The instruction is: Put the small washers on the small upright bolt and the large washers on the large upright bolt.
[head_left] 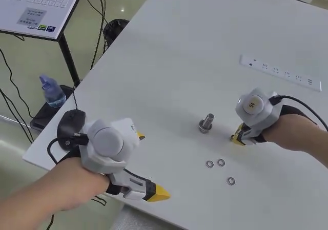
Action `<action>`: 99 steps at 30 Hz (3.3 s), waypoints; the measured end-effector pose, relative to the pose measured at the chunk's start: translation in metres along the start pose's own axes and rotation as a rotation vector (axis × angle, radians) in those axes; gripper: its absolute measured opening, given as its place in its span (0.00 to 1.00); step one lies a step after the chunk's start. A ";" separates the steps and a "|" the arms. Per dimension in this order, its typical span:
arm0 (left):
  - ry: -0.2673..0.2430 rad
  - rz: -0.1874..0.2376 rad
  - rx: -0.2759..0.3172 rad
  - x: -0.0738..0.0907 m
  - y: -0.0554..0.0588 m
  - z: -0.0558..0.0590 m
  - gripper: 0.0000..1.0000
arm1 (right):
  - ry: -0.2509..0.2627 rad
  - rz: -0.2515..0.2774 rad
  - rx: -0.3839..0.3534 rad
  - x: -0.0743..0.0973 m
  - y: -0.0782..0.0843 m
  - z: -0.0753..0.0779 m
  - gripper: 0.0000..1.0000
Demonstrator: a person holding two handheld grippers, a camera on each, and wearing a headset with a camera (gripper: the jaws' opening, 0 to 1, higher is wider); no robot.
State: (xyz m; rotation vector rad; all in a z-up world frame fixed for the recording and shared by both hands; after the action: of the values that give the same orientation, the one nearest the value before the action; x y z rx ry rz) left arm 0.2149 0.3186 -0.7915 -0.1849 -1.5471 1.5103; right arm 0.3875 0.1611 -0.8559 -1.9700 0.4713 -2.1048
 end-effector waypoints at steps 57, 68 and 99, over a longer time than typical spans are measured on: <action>-0.004 0.009 -0.009 0.004 -0.005 0.008 0.90 | -0.029 0.060 0.020 0.026 -0.013 0.003 0.29; -0.010 0.024 -0.013 0.006 -0.016 0.007 0.91 | -0.017 0.067 0.021 0.043 -0.021 -0.003 0.30; -0.001 0.012 -0.026 0.021 -0.008 0.014 0.85 | -0.023 0.090 0.001 0.047 -0.019 -0.046 0.30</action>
State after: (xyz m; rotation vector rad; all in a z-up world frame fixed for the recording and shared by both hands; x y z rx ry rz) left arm 0.1974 0.3214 -0.7719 -0.2086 -1.5691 1.5002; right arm 0.3396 0.1646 -0.8079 -1.9320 0.5438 -2.0261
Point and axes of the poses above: the centre of the closed fingertips' face, and the gripper's own axes: x roughly backward along the fingers, z roughly to its right, y roughly out of its underside, the point moved 1 cm from there along x, roughly backward along the fingers, and after that the axes turned 10 degrees about z, right-handed, at the moved point
